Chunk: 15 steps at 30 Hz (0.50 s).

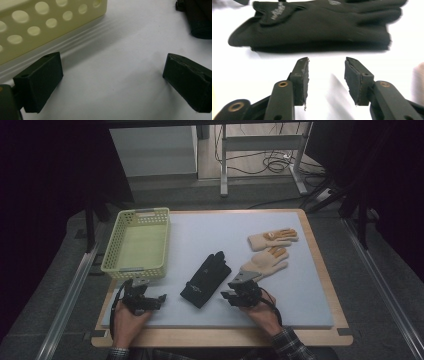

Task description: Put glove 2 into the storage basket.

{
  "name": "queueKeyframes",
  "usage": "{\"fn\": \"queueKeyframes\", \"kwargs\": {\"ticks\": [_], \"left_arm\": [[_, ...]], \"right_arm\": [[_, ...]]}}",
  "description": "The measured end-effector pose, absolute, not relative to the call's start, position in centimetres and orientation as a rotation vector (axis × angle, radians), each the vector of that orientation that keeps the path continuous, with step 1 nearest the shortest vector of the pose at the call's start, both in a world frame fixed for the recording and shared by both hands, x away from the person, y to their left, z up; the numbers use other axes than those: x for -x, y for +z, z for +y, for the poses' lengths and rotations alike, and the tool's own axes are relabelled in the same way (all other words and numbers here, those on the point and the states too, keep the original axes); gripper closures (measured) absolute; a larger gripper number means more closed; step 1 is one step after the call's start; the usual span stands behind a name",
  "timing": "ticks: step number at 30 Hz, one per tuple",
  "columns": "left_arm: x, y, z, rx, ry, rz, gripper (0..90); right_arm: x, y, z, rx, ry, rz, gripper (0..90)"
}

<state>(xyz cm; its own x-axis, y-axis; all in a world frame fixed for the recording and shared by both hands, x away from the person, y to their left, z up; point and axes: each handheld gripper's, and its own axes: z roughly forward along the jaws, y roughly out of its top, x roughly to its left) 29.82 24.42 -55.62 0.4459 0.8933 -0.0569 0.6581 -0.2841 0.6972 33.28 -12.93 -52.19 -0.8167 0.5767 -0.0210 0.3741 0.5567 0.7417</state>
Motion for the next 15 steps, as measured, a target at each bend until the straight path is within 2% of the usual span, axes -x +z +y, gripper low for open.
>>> {"fn": "queueKeyframes", "kwargs": {"ticks": [12,15], "left_arm": [[-29.8,-55.6,24.4,-2.040,0.457,1.295,2.9],[-29.8,-55.6,24.4,-2.040,0.456,1.295,2.8]], "right_arm": [[-33.8,-51.7,-19.8,-0.940,1.016,2.422,29.4],[-34.1,-51.8,-21.0,-0.976,1.000,2.397,26.2]]}}
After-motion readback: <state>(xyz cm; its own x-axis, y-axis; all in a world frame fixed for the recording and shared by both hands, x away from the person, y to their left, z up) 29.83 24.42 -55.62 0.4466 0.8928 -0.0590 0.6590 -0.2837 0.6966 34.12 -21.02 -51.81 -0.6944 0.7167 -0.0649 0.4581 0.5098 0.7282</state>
